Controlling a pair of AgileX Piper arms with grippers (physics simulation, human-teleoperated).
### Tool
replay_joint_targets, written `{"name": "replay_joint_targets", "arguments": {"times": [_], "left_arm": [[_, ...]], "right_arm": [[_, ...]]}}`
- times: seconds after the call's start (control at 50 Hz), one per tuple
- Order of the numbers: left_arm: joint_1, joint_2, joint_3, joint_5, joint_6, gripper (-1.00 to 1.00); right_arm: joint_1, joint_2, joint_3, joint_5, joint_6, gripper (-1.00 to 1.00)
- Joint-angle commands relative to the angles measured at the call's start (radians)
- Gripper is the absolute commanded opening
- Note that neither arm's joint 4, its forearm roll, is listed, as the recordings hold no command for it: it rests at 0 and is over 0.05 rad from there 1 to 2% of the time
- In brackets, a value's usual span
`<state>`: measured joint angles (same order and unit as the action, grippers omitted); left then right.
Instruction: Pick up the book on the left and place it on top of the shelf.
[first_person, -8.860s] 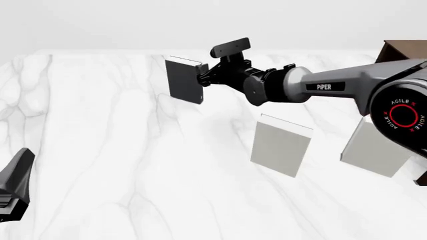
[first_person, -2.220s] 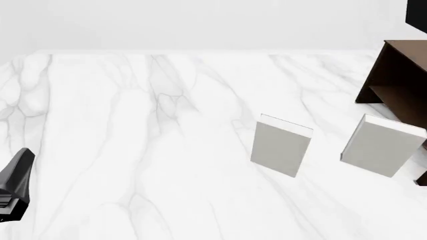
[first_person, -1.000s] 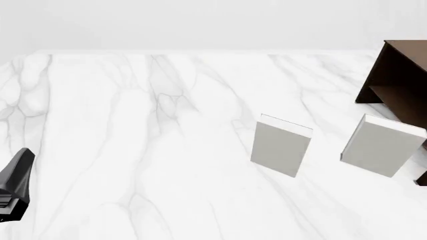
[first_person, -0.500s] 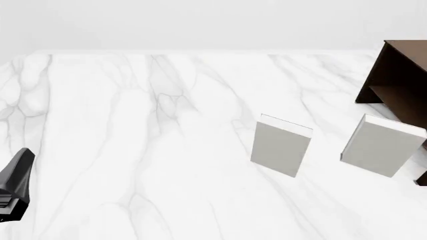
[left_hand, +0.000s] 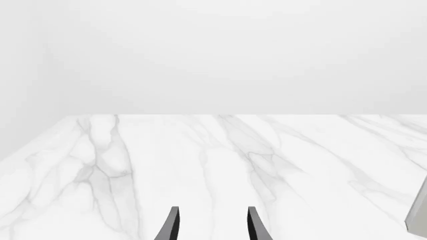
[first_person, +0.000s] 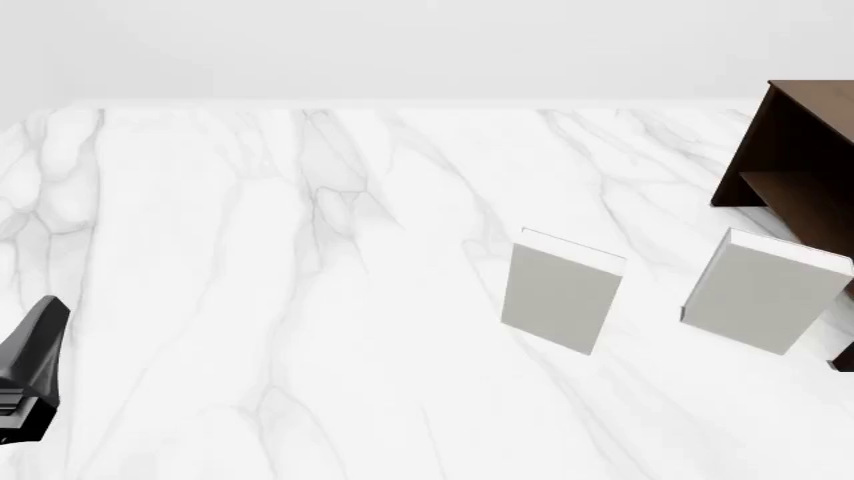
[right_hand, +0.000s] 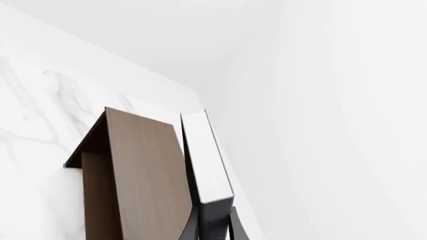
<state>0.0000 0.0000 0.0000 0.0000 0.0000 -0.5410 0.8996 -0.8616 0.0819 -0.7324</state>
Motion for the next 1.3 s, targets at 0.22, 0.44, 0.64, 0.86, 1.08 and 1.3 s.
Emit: {"name": "replay_joint_targets", "arguments": {"times": [0.22, 0.44, 0.64, 0.86, 1.08, 1.3], "left_arm": [[0.000, 0.000, 0.000, 0.000, 0.000, 1.00], [0.000, 0.000, 0.000, 0.000, 0.000, 1.00], [0.000, 0.000, 0.000, 0.000, 0.000, 1.00], [0.000, 0.000, 0.000, 0.000, 0.000, 1.00], [0.000, 0.000, 0.000, 0.000, 0.000, 1.00], [0.000, 0.000, 0.000, 0.000, 0.000, 1.00]], "right_arm": [[-0.044, 0.113, -0.024, -0.099, -0.002, -1.00], [-0.062, 0.165, -0.031, -0.138, -0.022, -1.00], [-0.072, 0.209, -0.035, -0.165, -0.033, -1.00], [-0.084, 0.275, -0.084, -0.182, -0.045, -1.00], [-0.100, 0.334, -0.094, -0.214, -0.052, -1.00], [-0.104, 0.370, -0.085, -0.240, -0.062, -1.00]]}}
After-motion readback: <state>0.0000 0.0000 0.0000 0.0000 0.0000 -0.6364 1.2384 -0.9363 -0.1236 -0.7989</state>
